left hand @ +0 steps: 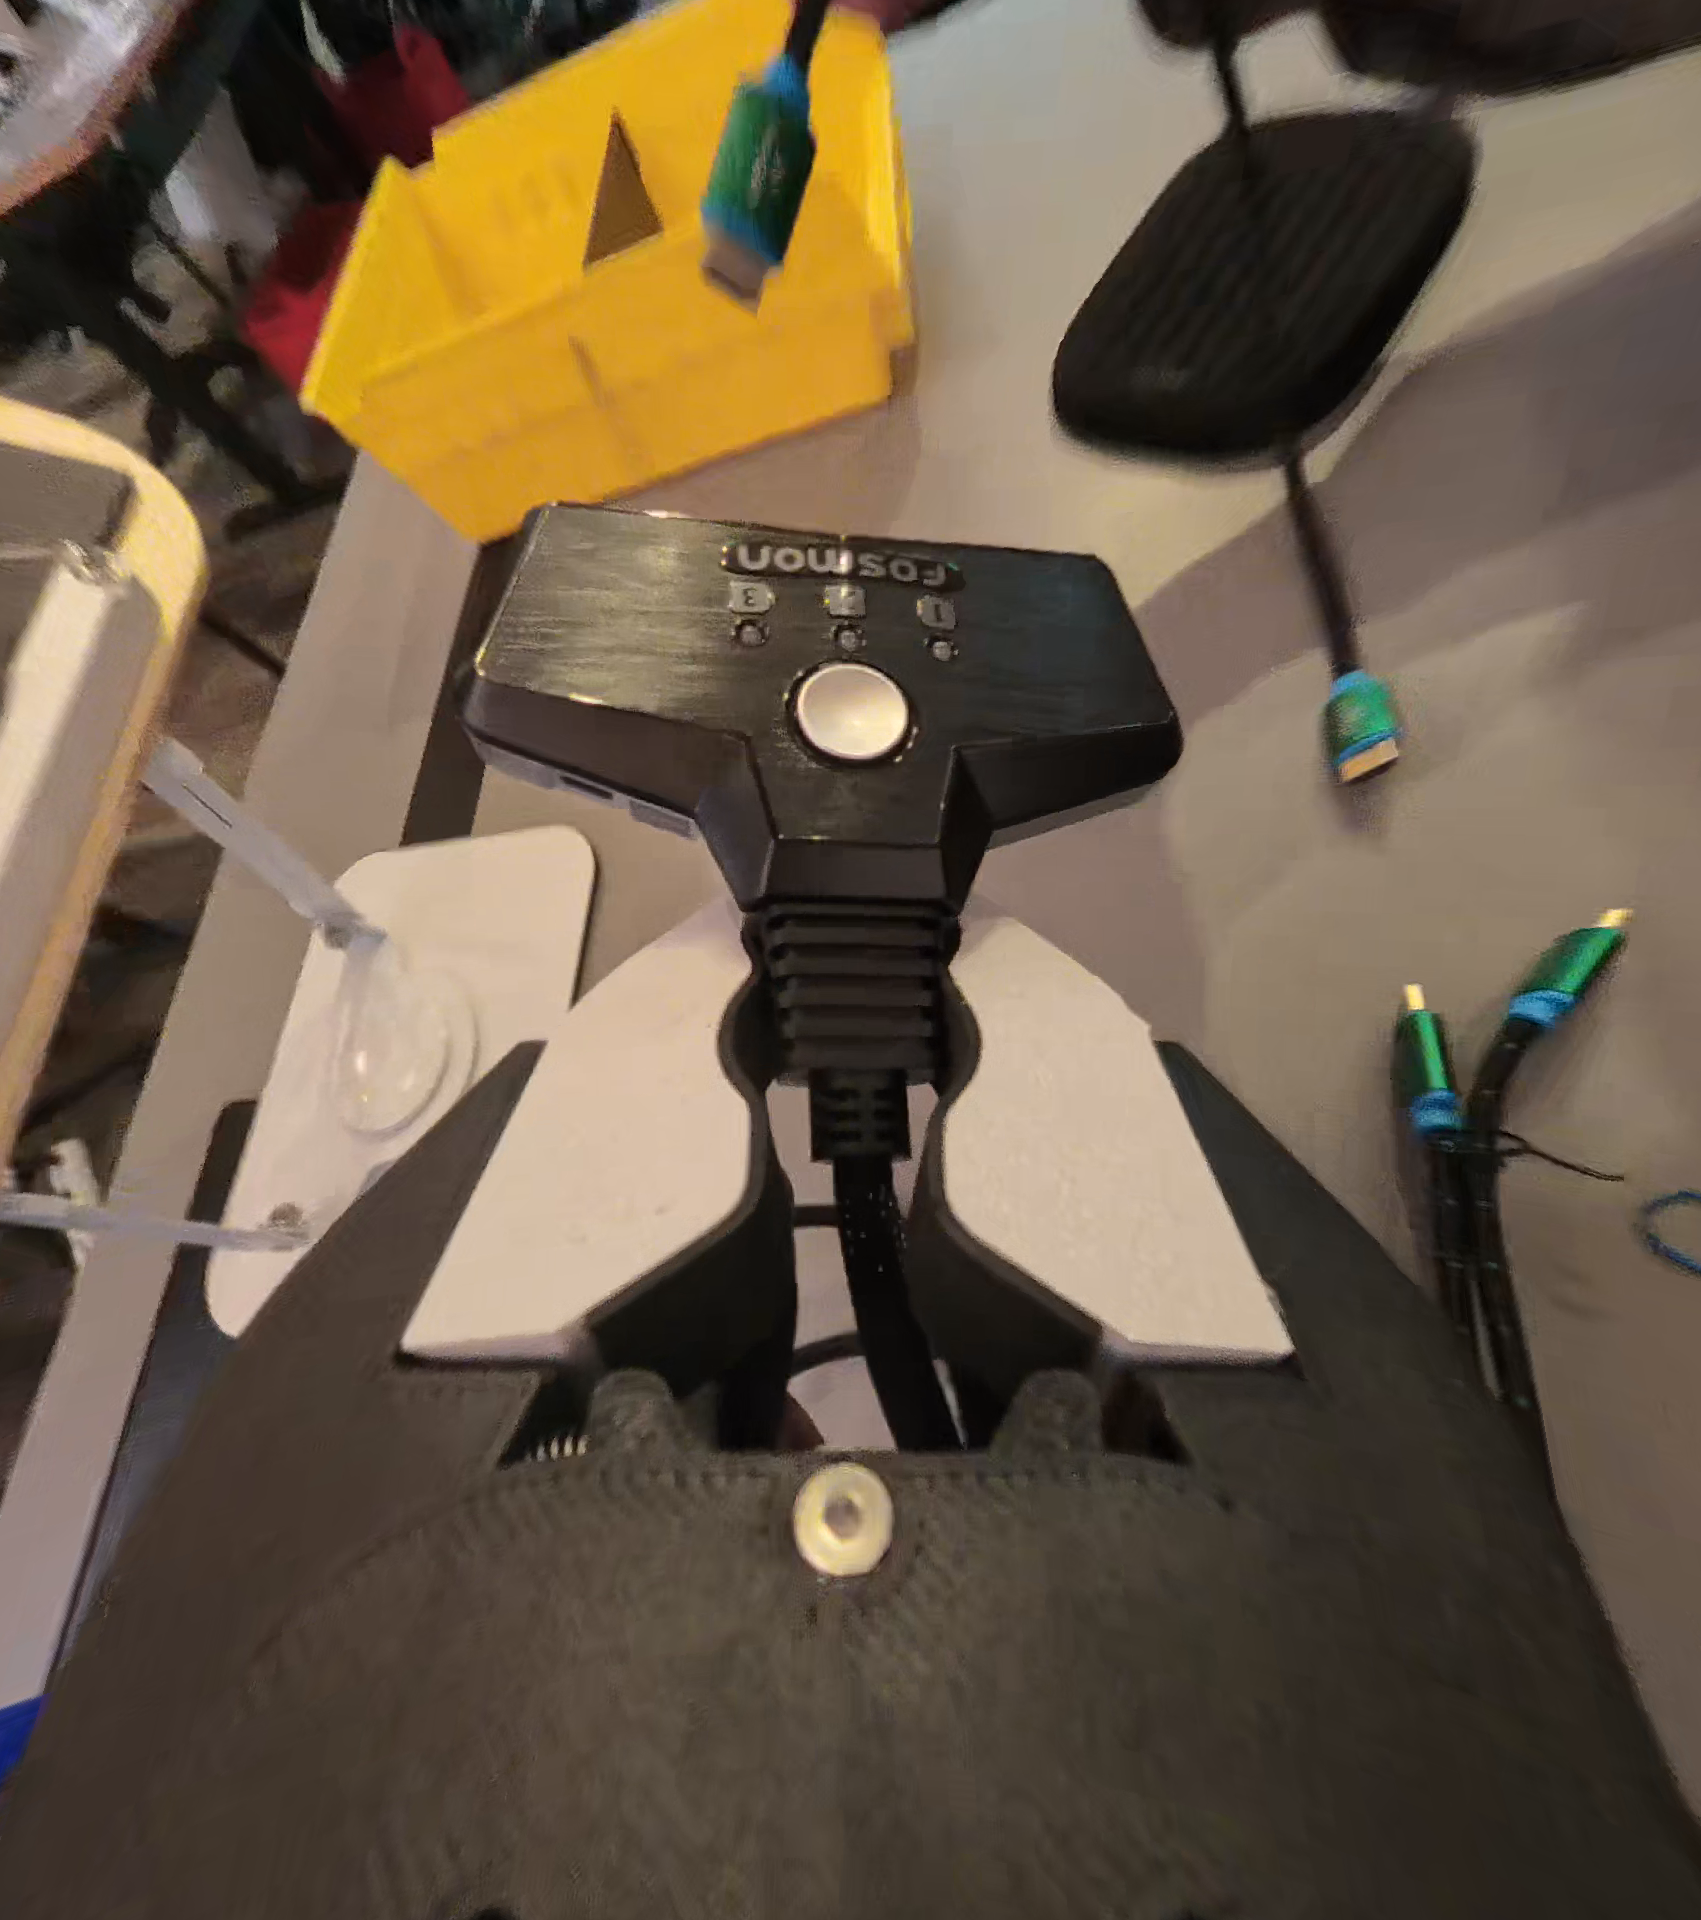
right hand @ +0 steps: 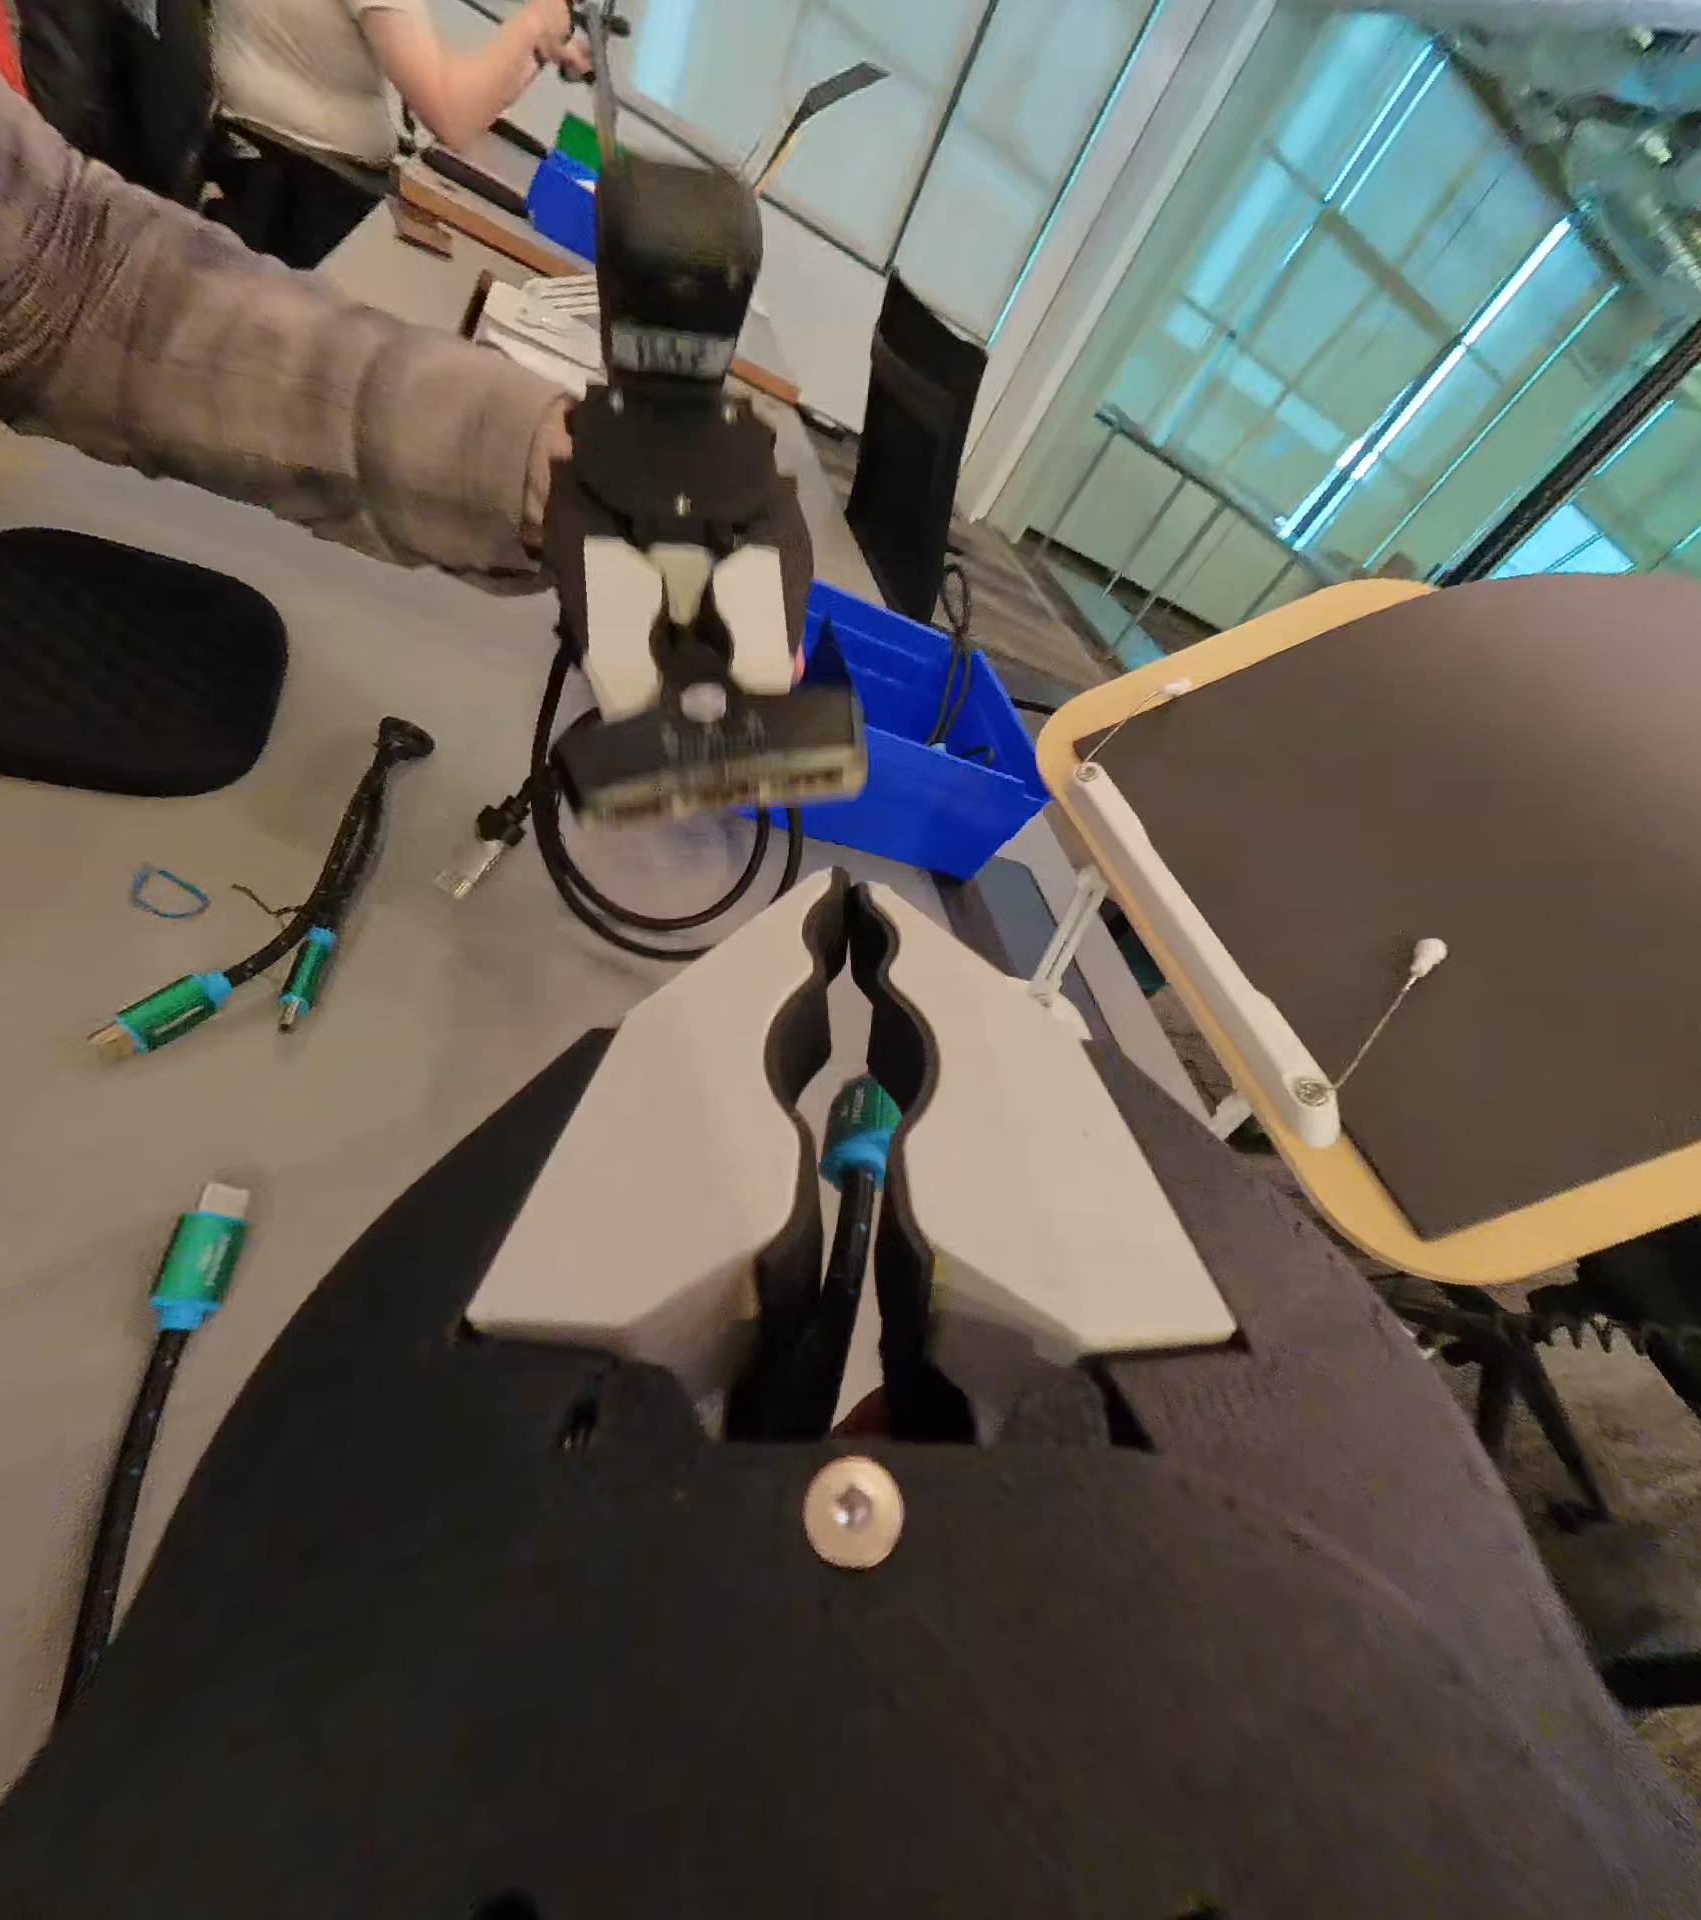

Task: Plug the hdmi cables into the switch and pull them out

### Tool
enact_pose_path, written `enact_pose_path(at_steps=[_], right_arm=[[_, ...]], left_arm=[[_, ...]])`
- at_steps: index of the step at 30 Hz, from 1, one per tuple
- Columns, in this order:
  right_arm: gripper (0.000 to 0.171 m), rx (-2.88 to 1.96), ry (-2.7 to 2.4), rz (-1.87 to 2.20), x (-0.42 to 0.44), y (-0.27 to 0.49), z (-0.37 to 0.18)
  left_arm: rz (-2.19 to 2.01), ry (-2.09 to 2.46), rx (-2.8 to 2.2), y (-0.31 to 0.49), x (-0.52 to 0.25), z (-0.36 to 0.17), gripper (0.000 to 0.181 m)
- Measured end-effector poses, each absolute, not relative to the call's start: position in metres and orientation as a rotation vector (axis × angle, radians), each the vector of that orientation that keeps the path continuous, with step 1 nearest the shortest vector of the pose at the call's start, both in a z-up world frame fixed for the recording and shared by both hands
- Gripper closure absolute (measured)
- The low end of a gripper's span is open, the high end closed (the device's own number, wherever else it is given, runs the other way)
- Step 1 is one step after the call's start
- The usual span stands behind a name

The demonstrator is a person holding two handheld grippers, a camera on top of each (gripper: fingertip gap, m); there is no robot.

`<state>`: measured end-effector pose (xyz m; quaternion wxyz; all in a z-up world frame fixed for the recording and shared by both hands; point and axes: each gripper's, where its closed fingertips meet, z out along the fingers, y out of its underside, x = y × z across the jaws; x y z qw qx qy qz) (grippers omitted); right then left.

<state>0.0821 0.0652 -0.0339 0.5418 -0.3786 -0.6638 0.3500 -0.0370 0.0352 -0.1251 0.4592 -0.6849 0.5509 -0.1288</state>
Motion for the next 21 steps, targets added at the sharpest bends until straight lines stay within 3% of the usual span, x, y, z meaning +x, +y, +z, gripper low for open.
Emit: enact_pose_path(at_steps=[7,15,21], right_arm=[[0.171,-0.957,-1.553,0.876,0.077,0.058,-0.037],[0.171,-1.128,-1.668,0.817,0.056,0.059,-0.117],[0.171,-1.167,-1.797,0.797,0.038,0.062,-0.175]], left_arm=[[-0.185,1.504,-2.032,0.069,-0.037,-0.213,0.157],[-0.103,1.606,-2.173,0.102,-0.030,-0.256,0.155],[-0.084,1.497,-2.151,0.114,-0.030,-0.248,0.118]])
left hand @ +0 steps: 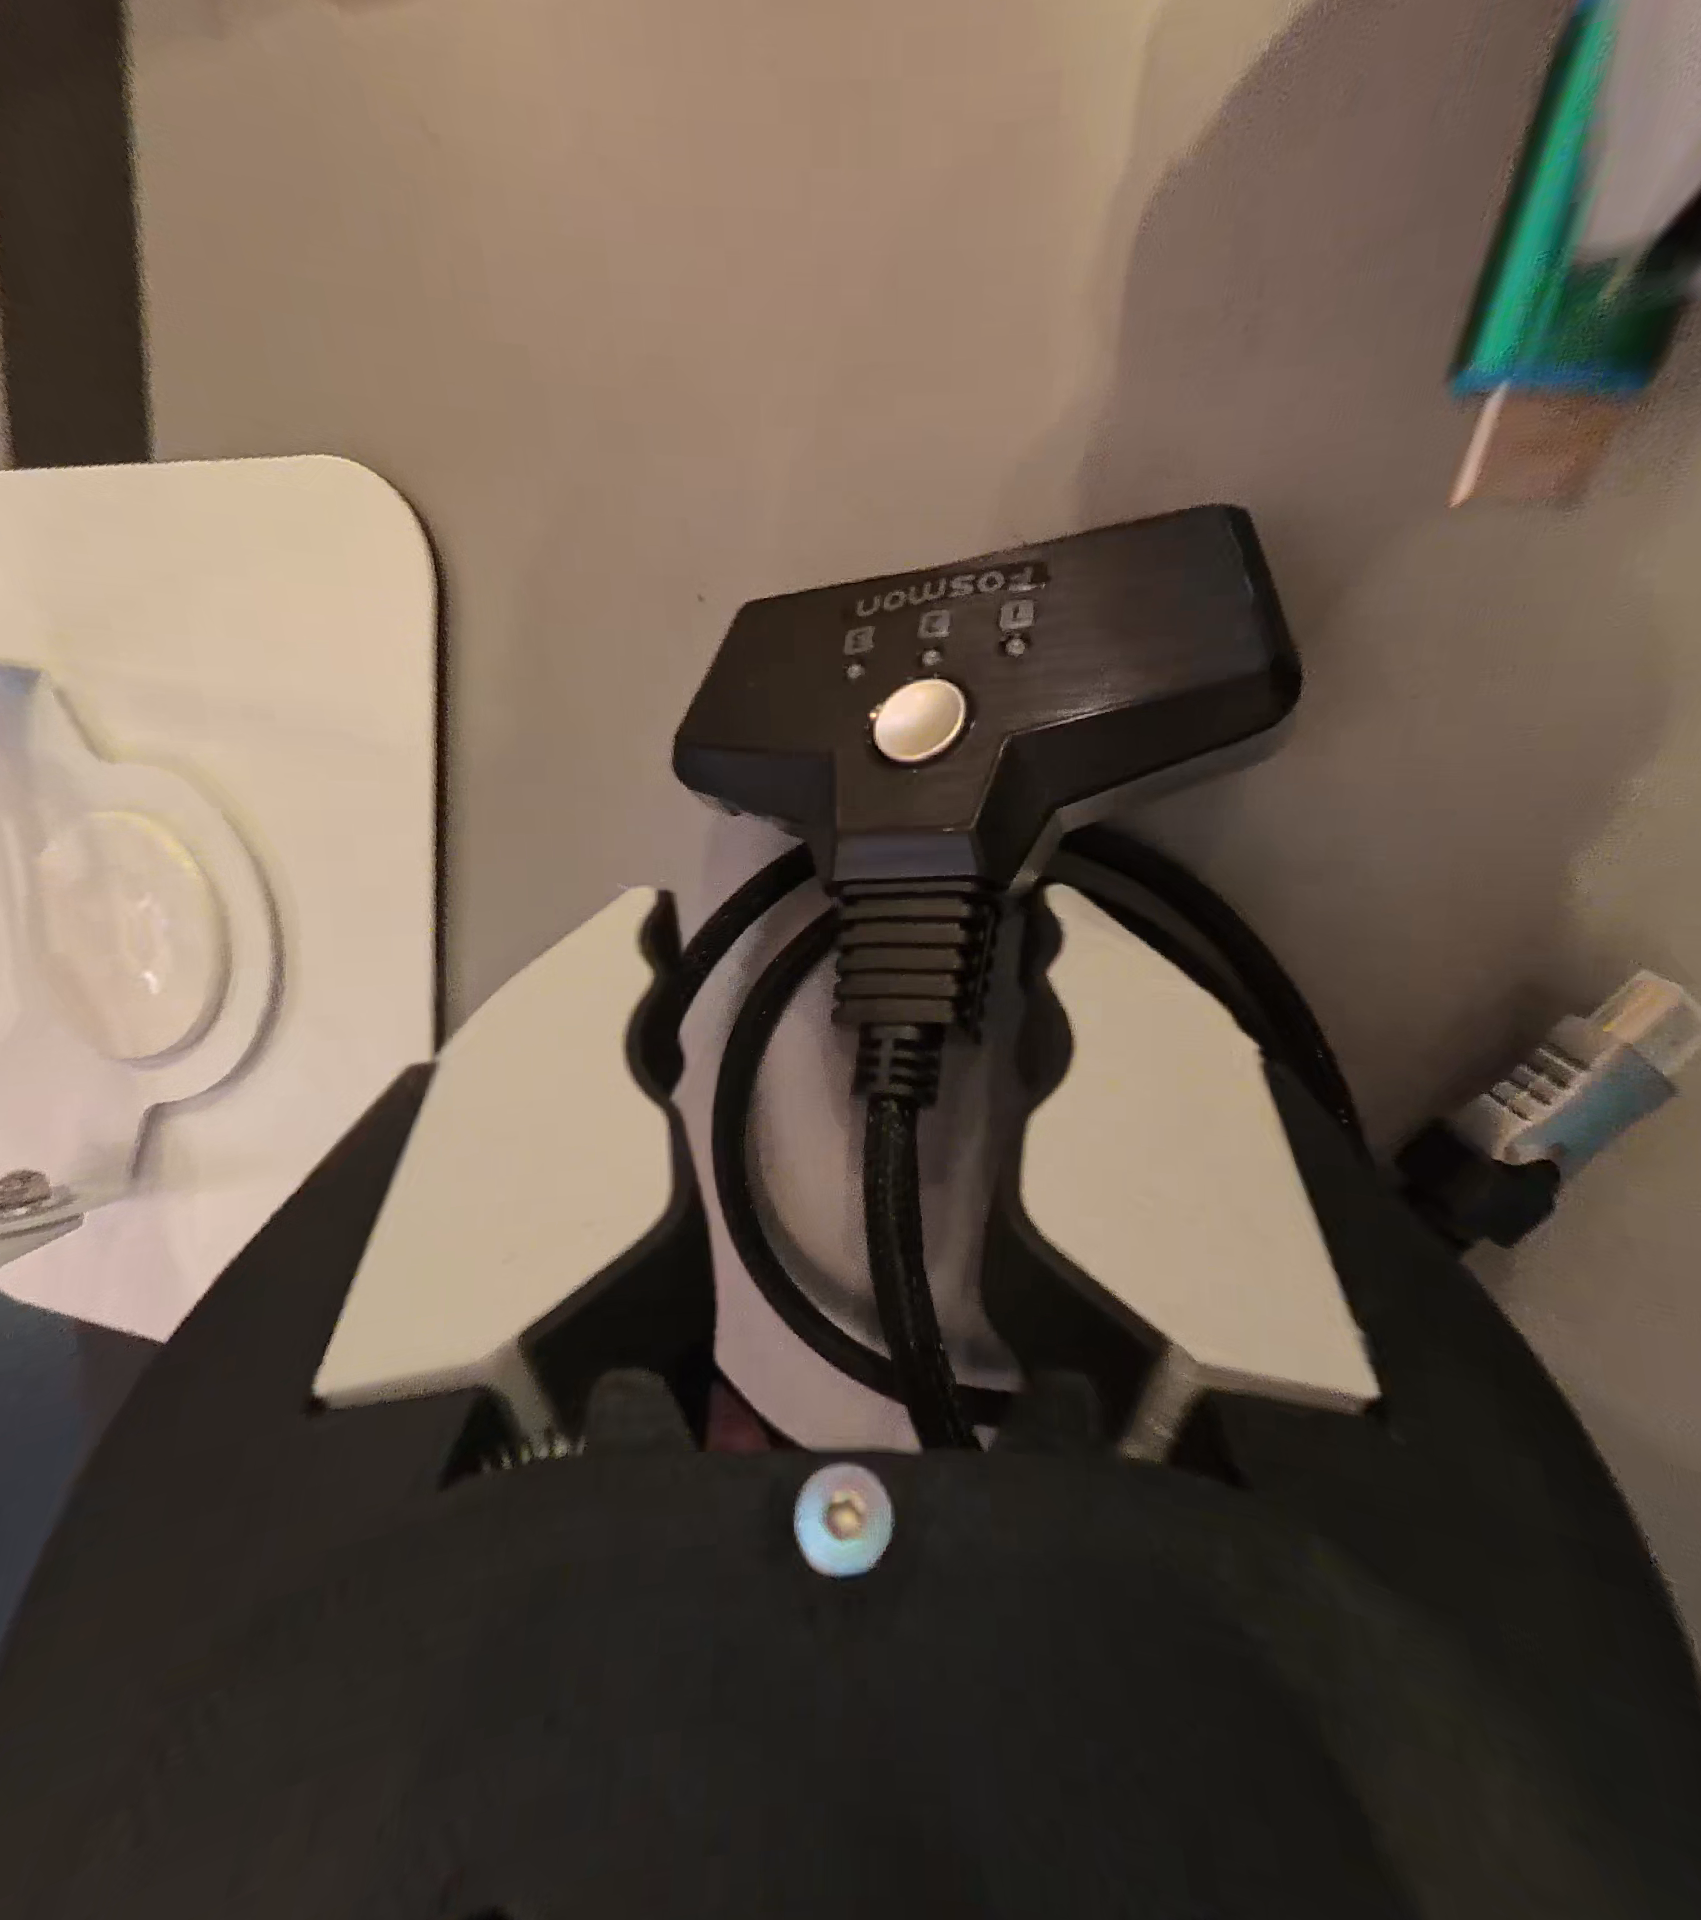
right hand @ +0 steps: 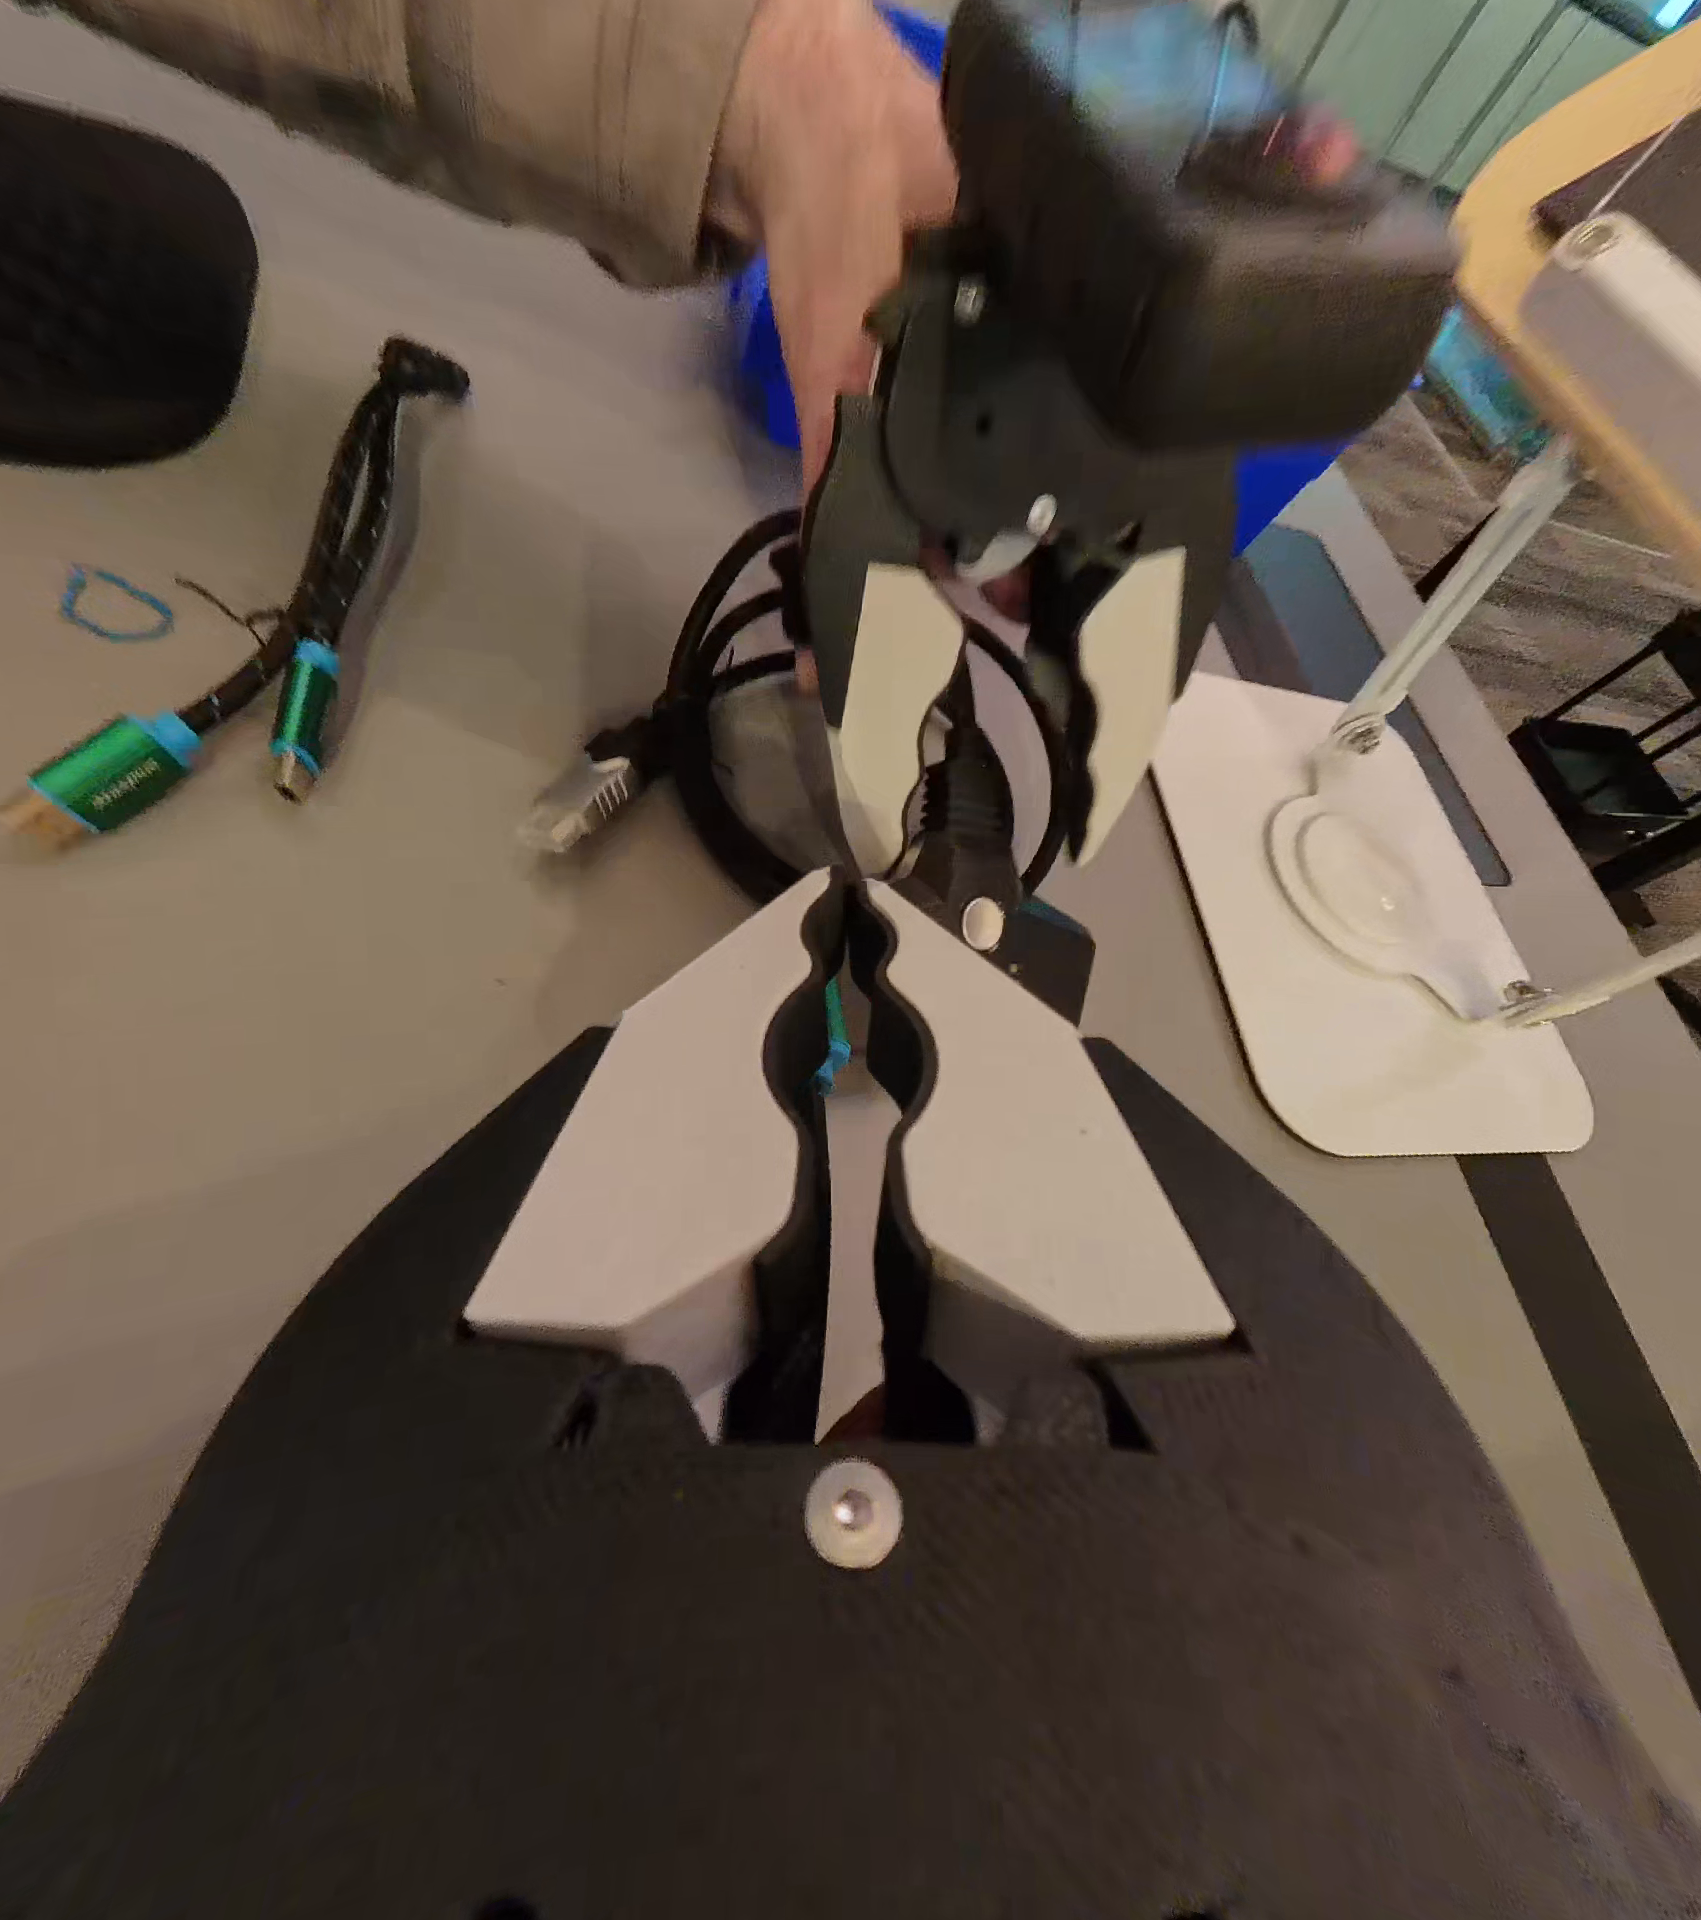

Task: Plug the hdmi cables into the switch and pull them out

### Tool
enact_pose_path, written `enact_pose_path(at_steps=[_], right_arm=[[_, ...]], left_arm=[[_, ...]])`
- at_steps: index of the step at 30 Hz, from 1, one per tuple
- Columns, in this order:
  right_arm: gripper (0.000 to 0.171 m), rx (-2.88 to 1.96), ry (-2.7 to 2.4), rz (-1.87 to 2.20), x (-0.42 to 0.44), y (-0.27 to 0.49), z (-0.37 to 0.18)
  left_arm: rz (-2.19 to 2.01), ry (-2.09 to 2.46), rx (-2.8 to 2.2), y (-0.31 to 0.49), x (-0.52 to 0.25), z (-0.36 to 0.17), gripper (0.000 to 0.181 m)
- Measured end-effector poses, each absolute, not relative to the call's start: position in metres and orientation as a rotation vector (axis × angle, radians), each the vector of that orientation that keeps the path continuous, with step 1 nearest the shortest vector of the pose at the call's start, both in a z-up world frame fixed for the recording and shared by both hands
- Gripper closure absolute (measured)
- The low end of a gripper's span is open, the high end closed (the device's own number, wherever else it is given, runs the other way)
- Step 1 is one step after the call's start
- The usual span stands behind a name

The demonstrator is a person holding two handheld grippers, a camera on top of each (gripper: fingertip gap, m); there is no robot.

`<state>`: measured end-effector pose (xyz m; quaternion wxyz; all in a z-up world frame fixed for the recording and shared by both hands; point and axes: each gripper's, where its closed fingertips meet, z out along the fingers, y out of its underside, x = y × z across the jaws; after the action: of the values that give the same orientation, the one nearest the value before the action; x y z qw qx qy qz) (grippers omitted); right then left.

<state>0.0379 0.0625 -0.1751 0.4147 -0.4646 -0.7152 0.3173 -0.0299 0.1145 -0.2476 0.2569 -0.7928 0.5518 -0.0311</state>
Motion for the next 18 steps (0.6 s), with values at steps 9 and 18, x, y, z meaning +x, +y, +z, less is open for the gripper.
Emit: enact_pose_path(at_steps=[9,18], right_arm=[[0.171,-1.049,-1.681,0.957,0.037,0.045,-0.142],[0.171,-1.086,-1.375,1.231,0.035,0.044,-0.097]], left_arm=[[-0.105,1.509,-1.671,0.049,0.021,-0.168,0.113],[0.497,1.359,-1.274,0.062,0.043,-0.148,0.162]])
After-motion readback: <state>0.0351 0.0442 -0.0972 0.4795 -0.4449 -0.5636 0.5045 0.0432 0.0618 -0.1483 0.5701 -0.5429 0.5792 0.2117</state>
